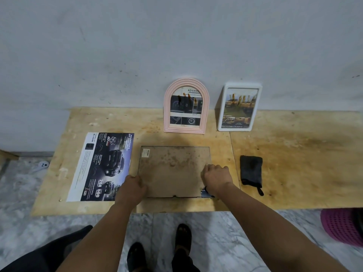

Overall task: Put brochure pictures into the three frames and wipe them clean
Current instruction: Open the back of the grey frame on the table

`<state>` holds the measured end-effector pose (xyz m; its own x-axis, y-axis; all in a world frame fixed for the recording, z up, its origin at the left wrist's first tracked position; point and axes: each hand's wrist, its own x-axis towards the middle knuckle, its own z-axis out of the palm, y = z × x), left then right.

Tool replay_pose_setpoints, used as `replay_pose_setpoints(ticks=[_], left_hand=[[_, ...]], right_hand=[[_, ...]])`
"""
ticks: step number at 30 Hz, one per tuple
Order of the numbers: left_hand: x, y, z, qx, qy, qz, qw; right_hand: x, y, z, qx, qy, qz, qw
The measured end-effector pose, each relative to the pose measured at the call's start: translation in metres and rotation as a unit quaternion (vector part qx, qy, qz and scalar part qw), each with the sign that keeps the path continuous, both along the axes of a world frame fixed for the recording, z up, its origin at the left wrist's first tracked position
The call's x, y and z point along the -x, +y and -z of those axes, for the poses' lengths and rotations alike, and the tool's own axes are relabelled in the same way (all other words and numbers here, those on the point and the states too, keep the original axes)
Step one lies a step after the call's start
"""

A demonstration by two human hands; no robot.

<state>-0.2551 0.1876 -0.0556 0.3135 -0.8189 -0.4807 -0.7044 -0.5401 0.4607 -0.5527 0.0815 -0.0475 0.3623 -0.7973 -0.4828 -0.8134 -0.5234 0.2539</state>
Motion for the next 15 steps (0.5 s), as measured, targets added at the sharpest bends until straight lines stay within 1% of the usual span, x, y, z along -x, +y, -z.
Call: replay_pose_setpoints(ticks=[3, 6, 8, 12, 15], left_hand=[[-0.003, -0.001, 0.004, -0.006, 0.005, -0.004, 1.000], [-0.002, 0.002, 0.008, -0.005, 0.007, -0.002, 1.000], [-0.003, 0.002, 0.010, 0.007, 0.011, -0.003, 1.000], [-0.008, 0.001, 0.013, 0.009, 0.027, 0.003, 1.000], [-0.008, 0.001, 0.016, -0.011, 0.024, -0.012, 1.000]], right_hand=[[0.005, 0.005, 0.001, -0.033, -0.042, 0.051, 0.997], [0.016, 0.016, 0.008, -0.055, -0.124, 0.124, 0.983], [0.021, 0.022, 0.013, -0.069, -0.189, 0.185, 0.962], [0.020, 0.029, 0.016, -0.075, -0.309, 0.305, 0.898], [0.019, 0.032, 0.013, -0.058, -0.356, 0.347, 0.866]])
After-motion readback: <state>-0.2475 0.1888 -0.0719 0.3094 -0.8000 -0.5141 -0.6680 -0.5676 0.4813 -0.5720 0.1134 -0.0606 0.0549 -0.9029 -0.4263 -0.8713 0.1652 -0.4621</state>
